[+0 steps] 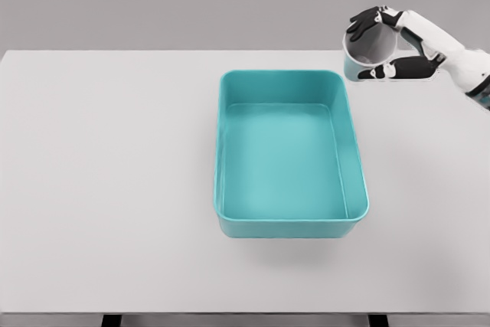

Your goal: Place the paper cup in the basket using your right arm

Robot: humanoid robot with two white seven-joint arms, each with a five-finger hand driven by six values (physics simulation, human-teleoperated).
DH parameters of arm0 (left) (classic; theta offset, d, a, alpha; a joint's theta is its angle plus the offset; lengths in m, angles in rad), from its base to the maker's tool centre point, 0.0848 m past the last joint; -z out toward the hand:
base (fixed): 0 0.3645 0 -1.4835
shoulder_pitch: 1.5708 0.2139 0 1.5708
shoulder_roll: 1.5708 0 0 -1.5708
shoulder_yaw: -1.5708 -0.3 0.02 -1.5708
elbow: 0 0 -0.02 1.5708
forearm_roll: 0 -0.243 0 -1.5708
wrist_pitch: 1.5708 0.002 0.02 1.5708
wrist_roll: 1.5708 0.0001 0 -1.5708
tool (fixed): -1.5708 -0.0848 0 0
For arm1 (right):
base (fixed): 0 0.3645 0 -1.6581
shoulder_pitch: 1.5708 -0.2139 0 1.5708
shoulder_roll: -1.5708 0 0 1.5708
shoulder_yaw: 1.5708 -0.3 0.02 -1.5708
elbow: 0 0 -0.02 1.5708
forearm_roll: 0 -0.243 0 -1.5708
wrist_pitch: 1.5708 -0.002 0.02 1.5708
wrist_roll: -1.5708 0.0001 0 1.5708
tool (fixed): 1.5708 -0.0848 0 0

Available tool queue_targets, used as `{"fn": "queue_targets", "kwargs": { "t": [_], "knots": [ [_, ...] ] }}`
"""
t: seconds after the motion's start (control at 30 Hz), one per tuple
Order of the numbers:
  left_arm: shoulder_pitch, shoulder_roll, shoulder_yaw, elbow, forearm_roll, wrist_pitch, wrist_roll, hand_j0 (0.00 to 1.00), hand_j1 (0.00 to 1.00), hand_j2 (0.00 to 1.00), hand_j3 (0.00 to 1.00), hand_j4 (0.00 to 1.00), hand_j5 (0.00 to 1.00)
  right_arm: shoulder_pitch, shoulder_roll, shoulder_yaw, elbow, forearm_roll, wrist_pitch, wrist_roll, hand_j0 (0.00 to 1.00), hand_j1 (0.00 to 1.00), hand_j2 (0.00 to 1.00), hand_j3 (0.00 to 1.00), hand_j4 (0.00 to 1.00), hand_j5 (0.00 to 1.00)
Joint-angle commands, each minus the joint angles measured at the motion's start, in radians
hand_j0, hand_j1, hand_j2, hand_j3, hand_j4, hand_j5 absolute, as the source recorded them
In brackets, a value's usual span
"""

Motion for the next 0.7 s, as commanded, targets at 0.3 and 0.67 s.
{"fn": "queue_targets", "kwargs": {
  "t": [0.3,0.67],
  "knots": [
    [0.003,0.000,0.001,0.000,0.000,0.000,0.000,1.00,1.00,1.00,1.00,1.00,1.00,-0.097,0.044,0.151,-0.015,0.206,0.001,-0.002,0.50,0.50,0.50,0.50,0.50,0.50],
    [0.003,0.000,0.001,0.000,0.000,0.000,0.000,1.00,1.00,1.00,1.00,1.00,1.00,-0.161,0.094,0.259,-0.015,0.302,0.001,-0.008,0.52,0.52,0.52,0.52,0.52,0.52]
  ]
}}
